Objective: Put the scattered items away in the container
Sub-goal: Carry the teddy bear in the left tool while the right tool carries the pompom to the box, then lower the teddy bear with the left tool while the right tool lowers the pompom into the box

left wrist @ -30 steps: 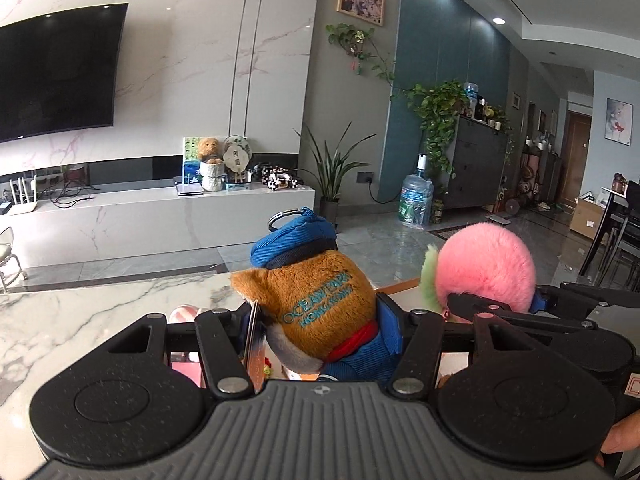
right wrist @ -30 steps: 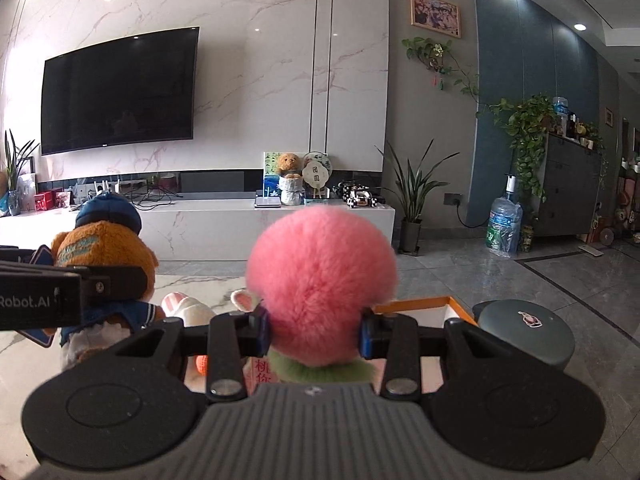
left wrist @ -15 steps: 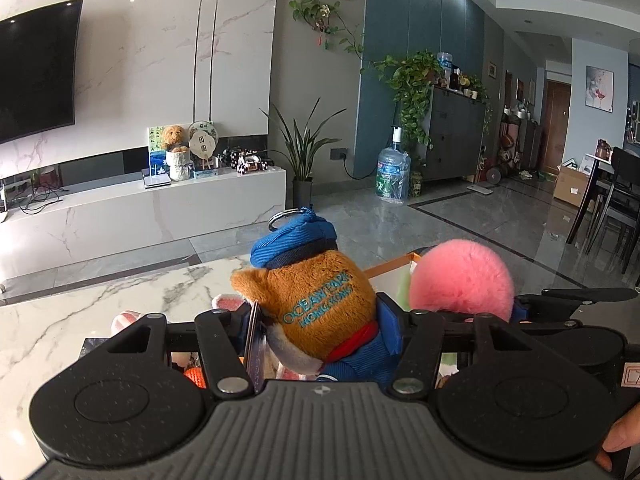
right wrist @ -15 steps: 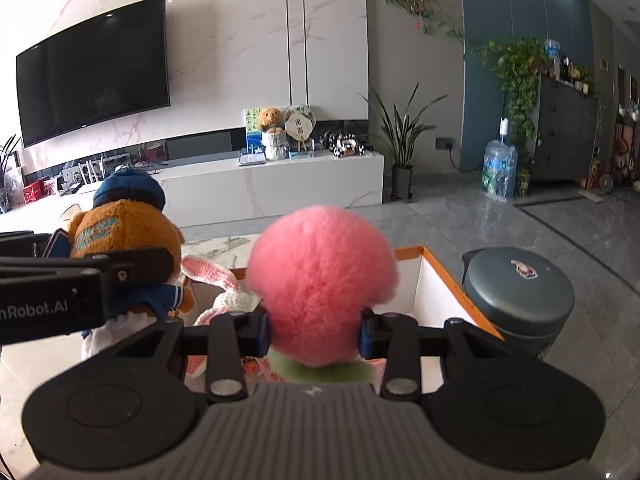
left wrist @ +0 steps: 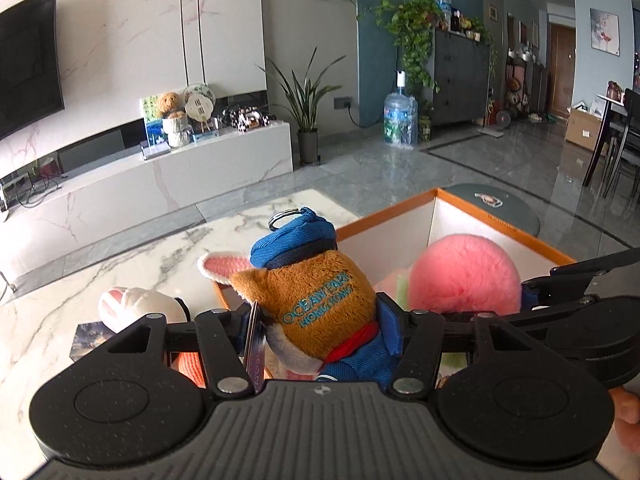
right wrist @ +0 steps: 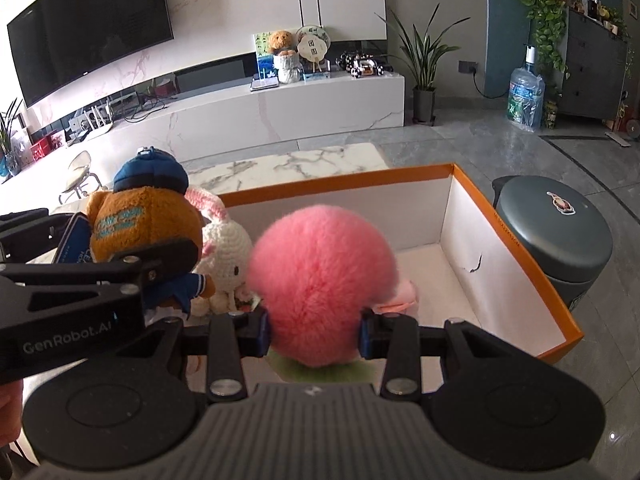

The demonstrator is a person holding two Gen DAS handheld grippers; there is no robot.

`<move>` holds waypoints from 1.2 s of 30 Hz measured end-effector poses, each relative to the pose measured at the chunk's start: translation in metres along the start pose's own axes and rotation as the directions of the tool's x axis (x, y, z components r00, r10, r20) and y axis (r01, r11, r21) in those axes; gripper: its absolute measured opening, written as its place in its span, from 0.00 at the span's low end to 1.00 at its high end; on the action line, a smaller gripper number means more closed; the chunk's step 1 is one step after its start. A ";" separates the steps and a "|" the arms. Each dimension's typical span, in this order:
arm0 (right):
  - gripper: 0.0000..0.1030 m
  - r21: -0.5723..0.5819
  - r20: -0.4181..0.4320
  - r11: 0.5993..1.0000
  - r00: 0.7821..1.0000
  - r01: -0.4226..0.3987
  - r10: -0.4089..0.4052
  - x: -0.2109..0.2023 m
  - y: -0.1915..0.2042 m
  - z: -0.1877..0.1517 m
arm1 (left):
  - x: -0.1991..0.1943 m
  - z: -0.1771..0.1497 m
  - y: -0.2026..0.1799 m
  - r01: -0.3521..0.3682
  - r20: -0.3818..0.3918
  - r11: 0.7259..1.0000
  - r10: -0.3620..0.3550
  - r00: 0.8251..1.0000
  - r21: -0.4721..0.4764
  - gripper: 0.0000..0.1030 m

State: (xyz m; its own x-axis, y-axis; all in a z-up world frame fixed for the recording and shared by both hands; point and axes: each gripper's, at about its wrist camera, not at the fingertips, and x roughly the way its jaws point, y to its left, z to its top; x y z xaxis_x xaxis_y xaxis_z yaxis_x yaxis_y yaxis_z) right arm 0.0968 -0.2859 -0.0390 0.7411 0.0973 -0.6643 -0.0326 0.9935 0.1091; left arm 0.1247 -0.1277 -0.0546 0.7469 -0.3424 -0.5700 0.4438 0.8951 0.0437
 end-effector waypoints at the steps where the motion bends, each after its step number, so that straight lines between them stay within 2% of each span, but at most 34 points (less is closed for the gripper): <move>1: 0.41 0.003 -0.012 1.000 1.000 -0.001 0.001 0.004 -0.002 0.000 | 0.003 -0.001 0.000 0.002 -0.011 1.000 -0.002 1.000 0.001 0.66; 7: 0.41 0.030 -0.103 0.999 0.994 -0.031 0.034 0.024 -0.008 -0.003 | 0.014 -0.007 0.002 -0.003 -0.057 1.000 0.004 0.998 0.018 0.66; 12: 0.41 0.020 -0.157 1.000 0.987 -0.025 0.027 0.039 -0.005 -0.007 | 0.020 -0.007 0.003 -0.007 -0.068 0.999 0.009 0.998 0.036 0.66; 23: 0.43 -0.069 -0.241 0.998 0.970 -0.008 -0.009 0.062 0.012 -0.013 | 0.022 -0.009 -0.002 -0.031 -0.068 0.995 0.037 0.997 0.093 0.68; 36: 0.47 -0.102 -0.233 0.995 0.972 -0.007 -0.017 0.057 0.013 -0.016 | 0.020 -0.009 -0.001 -0.023 -0.066 0.995 0.030 0.997 0.095 0.69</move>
State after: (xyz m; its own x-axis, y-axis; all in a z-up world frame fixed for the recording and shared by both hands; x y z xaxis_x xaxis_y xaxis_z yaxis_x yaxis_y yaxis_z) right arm 0.1279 -0.2661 -0.0872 0.5645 0.0913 -0.8203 -0.1059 0.9937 0.0378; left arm 0.1348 -0.1328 -0.0739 0.7254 -0.2959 -0.6214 0.4714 0.8715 0.1352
